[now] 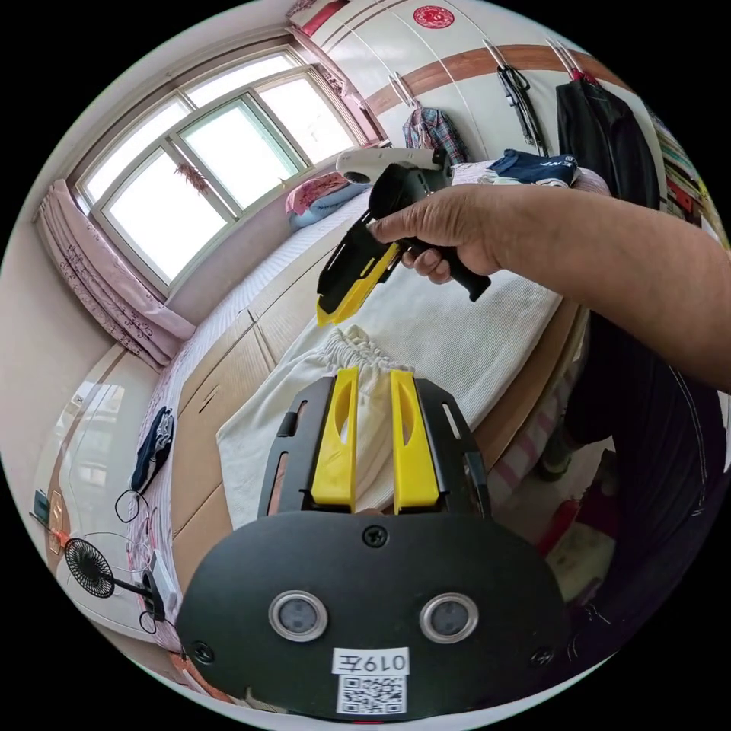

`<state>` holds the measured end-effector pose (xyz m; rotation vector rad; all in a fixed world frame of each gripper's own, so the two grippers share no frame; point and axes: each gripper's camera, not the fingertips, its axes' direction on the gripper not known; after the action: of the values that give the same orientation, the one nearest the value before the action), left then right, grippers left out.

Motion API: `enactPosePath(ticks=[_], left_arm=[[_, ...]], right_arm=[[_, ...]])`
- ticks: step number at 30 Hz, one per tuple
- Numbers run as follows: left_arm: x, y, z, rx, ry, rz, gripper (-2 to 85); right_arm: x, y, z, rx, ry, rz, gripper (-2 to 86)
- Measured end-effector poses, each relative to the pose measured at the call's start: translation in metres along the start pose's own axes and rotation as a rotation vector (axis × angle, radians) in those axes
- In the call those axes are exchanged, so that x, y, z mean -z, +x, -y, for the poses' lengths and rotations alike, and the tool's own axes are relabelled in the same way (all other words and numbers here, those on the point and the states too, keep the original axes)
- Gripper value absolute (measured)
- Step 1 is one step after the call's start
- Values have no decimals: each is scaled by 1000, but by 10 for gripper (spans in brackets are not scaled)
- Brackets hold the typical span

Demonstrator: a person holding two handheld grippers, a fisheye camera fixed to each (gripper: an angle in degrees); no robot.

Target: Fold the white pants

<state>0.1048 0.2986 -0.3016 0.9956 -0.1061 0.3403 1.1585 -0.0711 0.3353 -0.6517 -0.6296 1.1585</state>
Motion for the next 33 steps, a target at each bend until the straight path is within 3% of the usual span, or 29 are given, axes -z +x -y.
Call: enactPosePath(ticks=[3, 21, 33], left_arm=[[17, -4, 5, 28, 20, -70, 69], [61, 4, 33, -4, -33, -21, 65], [82, -16, 38, 51, -27, -59, 29]], right_arm=[[-5, 4, 6, -4, -7, 0, 74], [-17, 35, 37, -15, -61, 17, 82], [-23, 23, 50, 47, -67, -96, 30]])
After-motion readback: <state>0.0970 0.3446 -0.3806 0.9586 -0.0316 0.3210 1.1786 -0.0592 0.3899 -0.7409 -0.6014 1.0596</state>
